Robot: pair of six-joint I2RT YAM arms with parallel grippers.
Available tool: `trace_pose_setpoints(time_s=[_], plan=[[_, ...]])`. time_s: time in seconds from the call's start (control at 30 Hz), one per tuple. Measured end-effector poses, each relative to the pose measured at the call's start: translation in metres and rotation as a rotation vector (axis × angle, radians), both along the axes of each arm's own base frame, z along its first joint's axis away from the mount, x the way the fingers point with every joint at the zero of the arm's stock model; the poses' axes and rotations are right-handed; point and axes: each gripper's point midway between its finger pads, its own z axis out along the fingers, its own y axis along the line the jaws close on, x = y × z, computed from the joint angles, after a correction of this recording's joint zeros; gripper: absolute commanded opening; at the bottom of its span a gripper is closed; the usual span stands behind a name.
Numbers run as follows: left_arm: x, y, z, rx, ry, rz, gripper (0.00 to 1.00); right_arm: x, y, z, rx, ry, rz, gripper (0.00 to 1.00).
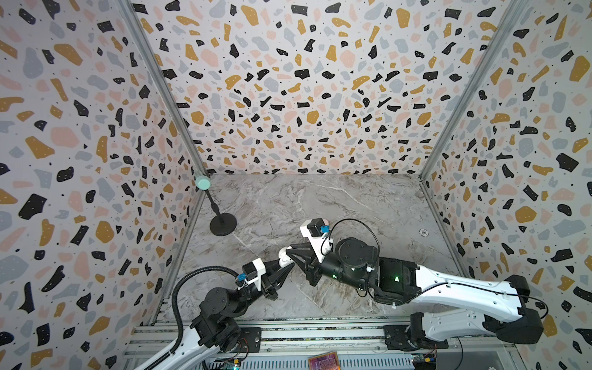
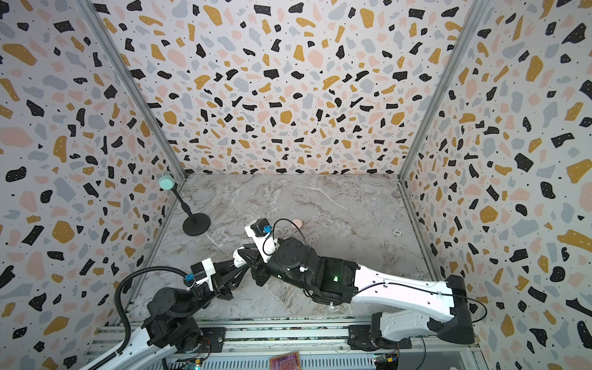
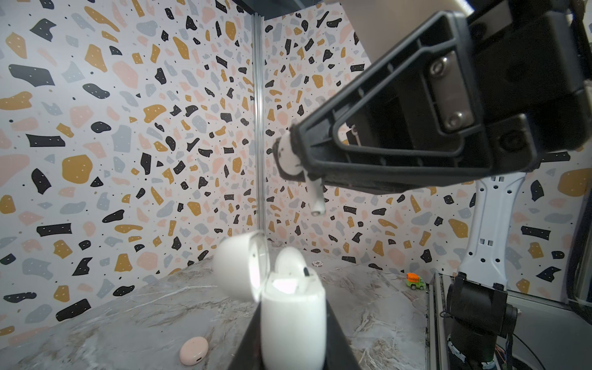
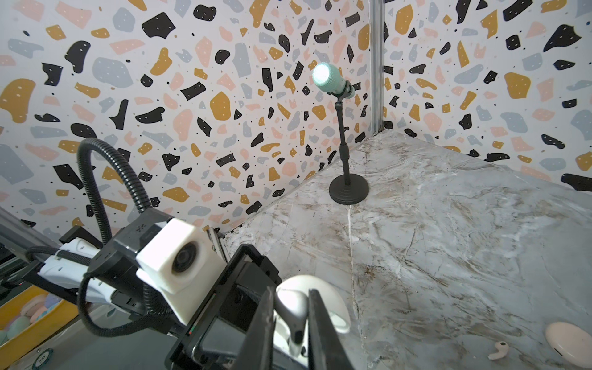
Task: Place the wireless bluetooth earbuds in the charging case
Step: 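Carry the white earbud with the right gripper over the case in the left gripper, then lower the white earbud into the open case's empty slot with the right gripper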
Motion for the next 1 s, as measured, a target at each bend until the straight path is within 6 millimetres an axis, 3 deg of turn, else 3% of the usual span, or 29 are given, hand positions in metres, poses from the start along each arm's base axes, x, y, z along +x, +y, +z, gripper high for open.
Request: trace_pose_setpoints(time_s=[0.4,1.0], plan=[[-0.004,0.001,0.005,-0.023,-0.005,-0.019,0.0,-0.01,0.012,-0.008,-0.02,-0.015,0.037,0.14],[-0.008,0.0,0.005,-0.031,-0.007,-0.043,0.0,-0.01,0.015,-0.01,-0.022,-0.02,0.036,0.14]])
